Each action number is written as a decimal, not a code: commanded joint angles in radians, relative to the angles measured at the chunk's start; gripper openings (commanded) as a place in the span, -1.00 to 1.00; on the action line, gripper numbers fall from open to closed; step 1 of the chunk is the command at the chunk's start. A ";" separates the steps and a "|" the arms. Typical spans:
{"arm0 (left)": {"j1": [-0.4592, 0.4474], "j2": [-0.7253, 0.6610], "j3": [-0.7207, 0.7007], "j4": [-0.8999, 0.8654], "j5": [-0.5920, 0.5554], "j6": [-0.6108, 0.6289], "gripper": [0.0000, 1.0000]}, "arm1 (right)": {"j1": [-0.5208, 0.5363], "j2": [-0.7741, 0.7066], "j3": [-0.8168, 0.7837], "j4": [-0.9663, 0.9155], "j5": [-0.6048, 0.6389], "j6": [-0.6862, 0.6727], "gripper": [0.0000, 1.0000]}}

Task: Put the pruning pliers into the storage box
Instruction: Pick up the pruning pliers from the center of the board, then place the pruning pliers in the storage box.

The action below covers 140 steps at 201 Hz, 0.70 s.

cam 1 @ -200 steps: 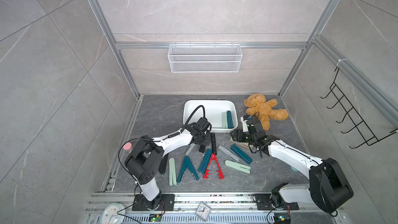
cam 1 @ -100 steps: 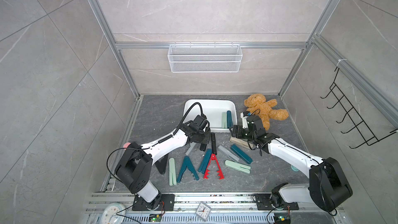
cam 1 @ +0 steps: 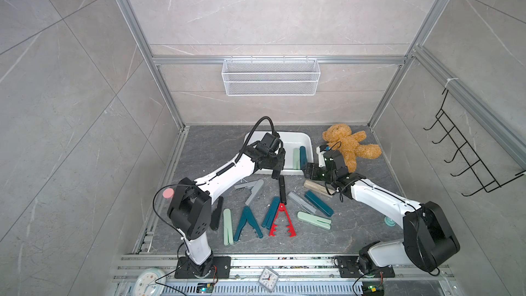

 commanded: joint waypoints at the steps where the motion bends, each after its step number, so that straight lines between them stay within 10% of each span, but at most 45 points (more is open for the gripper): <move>1: 0.030 0.064 0.112 -0.021 0.030 0.052 -0.58 | 0.004 0.026 0.038 0.035 0.003 -0.002 0.60; 140: 0.113 0.570 0.633 -0.173 0.027 0.122 -0.49 | -0.019 0.142 0.099 0.117 -0.046 0.010 0.62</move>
